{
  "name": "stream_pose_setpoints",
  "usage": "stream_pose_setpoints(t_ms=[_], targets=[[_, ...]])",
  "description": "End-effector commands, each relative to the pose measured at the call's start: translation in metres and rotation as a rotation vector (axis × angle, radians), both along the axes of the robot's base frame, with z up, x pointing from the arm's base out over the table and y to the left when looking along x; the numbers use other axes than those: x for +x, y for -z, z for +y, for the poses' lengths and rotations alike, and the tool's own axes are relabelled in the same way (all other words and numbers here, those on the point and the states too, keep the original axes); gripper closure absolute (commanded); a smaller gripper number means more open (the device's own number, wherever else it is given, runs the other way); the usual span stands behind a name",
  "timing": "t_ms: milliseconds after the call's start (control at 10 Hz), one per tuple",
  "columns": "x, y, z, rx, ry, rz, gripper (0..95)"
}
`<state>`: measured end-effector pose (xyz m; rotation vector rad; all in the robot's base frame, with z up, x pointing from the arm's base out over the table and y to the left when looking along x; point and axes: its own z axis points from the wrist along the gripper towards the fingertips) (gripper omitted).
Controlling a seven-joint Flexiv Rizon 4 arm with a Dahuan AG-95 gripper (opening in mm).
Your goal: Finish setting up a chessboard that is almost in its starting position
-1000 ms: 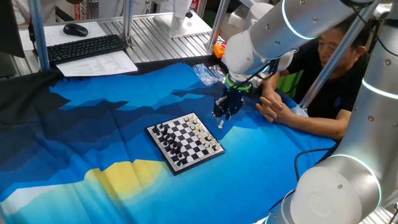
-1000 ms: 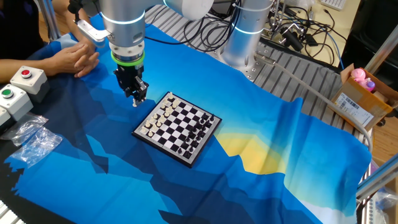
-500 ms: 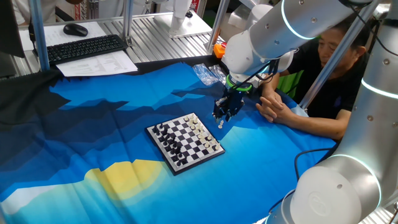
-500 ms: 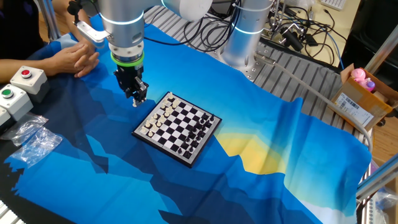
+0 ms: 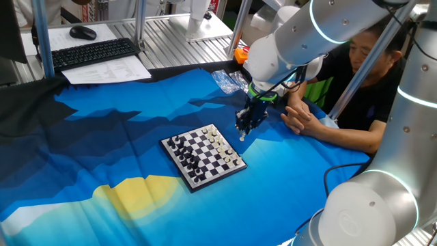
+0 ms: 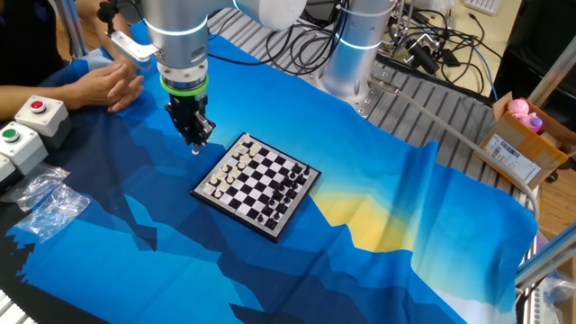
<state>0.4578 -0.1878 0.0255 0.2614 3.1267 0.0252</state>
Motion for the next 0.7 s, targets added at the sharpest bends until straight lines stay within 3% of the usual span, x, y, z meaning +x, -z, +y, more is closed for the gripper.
stream_pose_setpoints(t_ms=[100,300,400,700], targets=[[-0.002,-0.002,0.002,-0.004,0.004,0.001,95.0],[-0.004,-0.006,0.008,-0.008,0.014,0.001,95.0],[-0.006,-0.015,0.014,-0.012,0.017,0.001,95.0],[-0.012,-0.053,0.023,-0.002,0.023,0.032,95.0]])
